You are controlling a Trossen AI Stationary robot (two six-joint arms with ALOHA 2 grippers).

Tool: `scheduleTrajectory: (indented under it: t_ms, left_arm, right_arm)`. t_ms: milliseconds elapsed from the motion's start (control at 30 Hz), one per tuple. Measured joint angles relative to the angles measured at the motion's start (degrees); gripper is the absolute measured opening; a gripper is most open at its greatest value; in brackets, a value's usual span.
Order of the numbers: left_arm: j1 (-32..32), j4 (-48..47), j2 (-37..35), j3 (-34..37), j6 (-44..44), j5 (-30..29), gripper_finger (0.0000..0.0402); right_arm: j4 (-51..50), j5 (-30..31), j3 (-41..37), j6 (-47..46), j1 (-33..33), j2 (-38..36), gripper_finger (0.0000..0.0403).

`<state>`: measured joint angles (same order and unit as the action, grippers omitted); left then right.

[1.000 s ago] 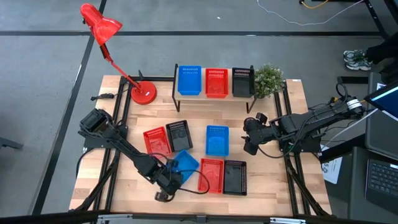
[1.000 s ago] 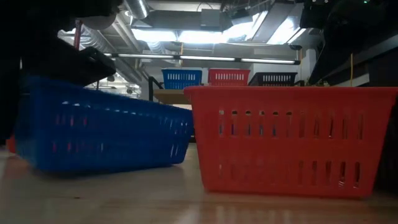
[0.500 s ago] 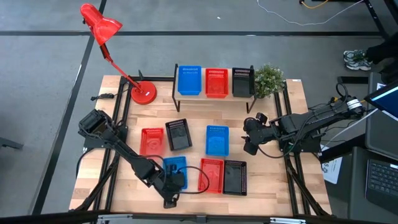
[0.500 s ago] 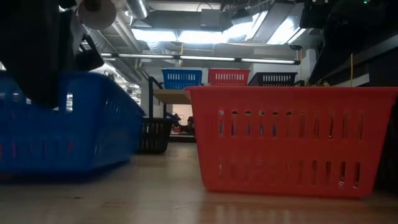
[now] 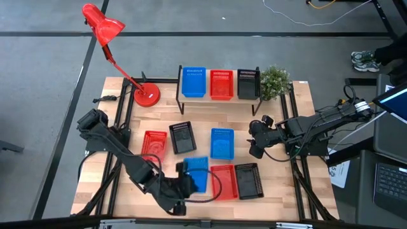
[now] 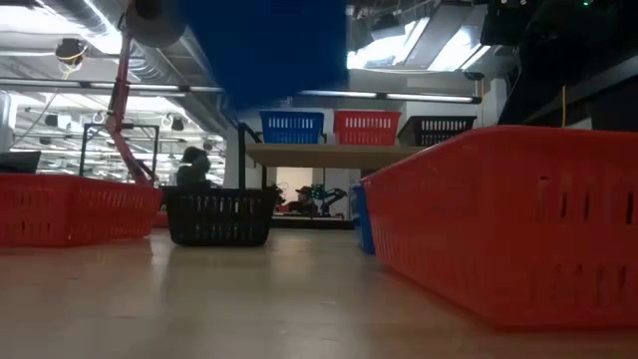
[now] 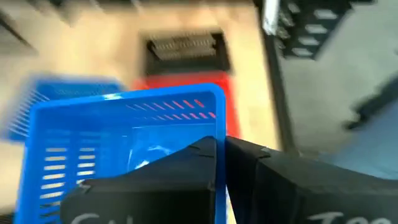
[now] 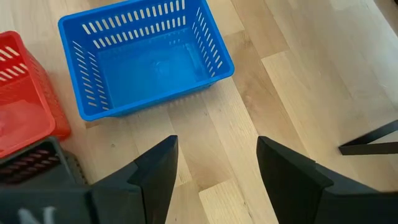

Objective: Stack baskets on shelf by color
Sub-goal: Stack the left blue bin on top of the blue bin on the shelf

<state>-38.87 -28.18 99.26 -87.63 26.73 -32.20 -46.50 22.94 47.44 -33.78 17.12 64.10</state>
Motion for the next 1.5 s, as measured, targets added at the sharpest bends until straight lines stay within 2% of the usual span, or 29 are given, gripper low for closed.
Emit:
scheduleTrajectory:
  t_ms: [133, 267, 400, 500, 567, 633, 767, 867, 967, 1033, 1100, 1500]
  left_arm:
    - [0.9, -14.8, -0.1, -10.3, -6.6, -10.1, 0.0001]
    - [4.9, -25.6, -0.2, -16.5, -13.6, -17.6, 0.0]
    - [12.1, -40.0, -0.1, -22.4, -18.3, -17.9, 0.0]
    - [19.8, -50.8, 0.0, -26.4, -21.8, -17.6, 0.0]
    - [25.9, -54.2, -0.1, -29.6, -26.2, -15.7, 0.0]
    - [32.6, -54.9, -0.1, -33.0, -32.0, -10.8, 0.0]
    - [47.8, -51.2, -0.2, -37.8, -43.4, 3.3, 0.0]
    - [57.9, -47.1, -0.1, -38.2, -45.8, 11.7, 0.0]
    - [64.1, -44.7, -0.1, -37.5, -47.5, 18.6, 0.0]
    - [65.6, -43.0, 0.1, -36.4, -49.1, 23.0, 0.0]
    - [65.5, -41.6, 0.2, -35.5, -50.0, 25.0, 0.0]
    - [62.4, -34.5, 0.2, -23.9, -52.9, 23.5, 0.0]
  right_arm:
    - [0.0, 0.1, 0.0, 0.0, 0.0, 0.0, 0.0217]
    - [0.0, 1.2, 0.0, 0.0, 0.0, 0.0, 0.0217]
    - [0.0, 1.5, 0.0, 0.3, 0.0, 0.0, 0.0217]
    - [0.0, 1.5, 0.0, 1.5, 0.0, 0.0, 0.0217]
    - [0.0, 1.5, 0.0, 1.6, 0.0, 0.0, 0.0217]
    - [0.0, 1.5, 0.0, 2.4, 0.0, 0.0, 0.0217]
    - [0.7, 1.5, 0.0, 2.8, 0.0, 0.0, 0.0217]
    - [1.1, 1.5, 0.0, 2.9, 0.0, 0.0, 0.0217]
    - [1.3, 1.6, 0.0, 3.0, 0.0, 0.0, 0.0217]
    - [1.3, 1.6, 0.0, 3.0, 0.0, 0.0, 0.0217]
    - [1.3, 1.6, 0.0, 2.9, 0.0, 0.0, 0.0217]
    - [1.8, 1.6, 0.0, 2.4, 0.0, 0.0, 0.0217]
